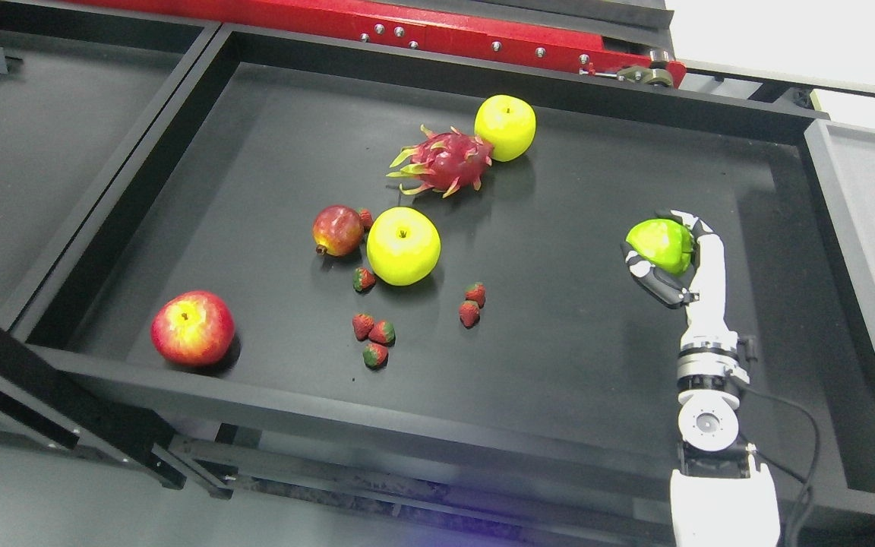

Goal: Place green apple on left shelf middle layer
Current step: 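Lower the green apple onto the shelf tray and open the right hand, then withdraw the open right hand from the green apple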

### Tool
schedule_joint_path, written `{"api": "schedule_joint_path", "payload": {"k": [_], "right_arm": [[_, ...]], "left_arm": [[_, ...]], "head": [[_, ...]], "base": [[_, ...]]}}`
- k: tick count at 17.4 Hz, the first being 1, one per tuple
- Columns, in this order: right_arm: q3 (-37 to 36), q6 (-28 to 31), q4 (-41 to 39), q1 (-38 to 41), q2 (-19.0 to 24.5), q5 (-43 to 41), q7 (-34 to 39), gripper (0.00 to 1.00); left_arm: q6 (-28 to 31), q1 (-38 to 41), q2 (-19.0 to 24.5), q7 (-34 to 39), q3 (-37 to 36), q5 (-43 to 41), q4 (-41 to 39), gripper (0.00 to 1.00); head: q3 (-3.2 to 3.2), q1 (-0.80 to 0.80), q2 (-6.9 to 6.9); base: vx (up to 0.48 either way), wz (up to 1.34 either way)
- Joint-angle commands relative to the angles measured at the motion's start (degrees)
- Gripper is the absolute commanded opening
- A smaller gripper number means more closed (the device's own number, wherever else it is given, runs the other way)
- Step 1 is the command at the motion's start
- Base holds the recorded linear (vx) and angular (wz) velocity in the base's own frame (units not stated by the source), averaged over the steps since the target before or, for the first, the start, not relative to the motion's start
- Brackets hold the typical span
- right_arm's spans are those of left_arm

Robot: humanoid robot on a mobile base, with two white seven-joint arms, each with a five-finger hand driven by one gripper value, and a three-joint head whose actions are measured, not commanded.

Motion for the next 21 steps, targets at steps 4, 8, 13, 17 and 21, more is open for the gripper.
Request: {"api": "schedule_joint_path", "payload": {"k": [4, 8, 13, 17, 21], "right_arm": [[2.9, 7.5, 16.1, -9.7, -1.0, 2.4, 2.2, 0.01], [2.9, 11.5, 16.7, -9.6, -1.1, 2.4, 2.6, 0.67], [3.0, 10.9, 16.5, -8.2, -1.0, 1.2, 5.7, 1.0], [2.9, -0.9, 14.5, -6.0, -1.0, -0.1, 4.6, 1.0], [3.5, -4.1, 3.4, 2.7, -1.0, -8.6, 4.4, 1.0]], "left_arm": [[0.0, 0.0, 1.0, 0.0, 0.0, 0.0, 0.0, 1.0], [0.0, 0.0, 1.0, 0.0, 0.0, 0.0, 0.0, 1.0], [0.0, 0.0, 1.0, 0.0, 0.0, 0.0, 0.0, 1.0], [0.0, 0.0, 1.0, 0.0, 0.0, 0.0, 0.0, 1.0], [0.0, 0.0, 1.0, 0.0, 0.0, 0.0, 0.0, 1.0]], "head": [[0.0, 0.0, 0.0], [0.0, 0.0, 0.0], [0.0, 0.0, -0.01], [0.0, 0.0, -0.01], [0.0, 0.0, -0.01]], "base": [[0.111, -0.02], [0.072, 0.0], [0.039, 0.0], [0.0, 0.0], [0.0, 0.0]]}}
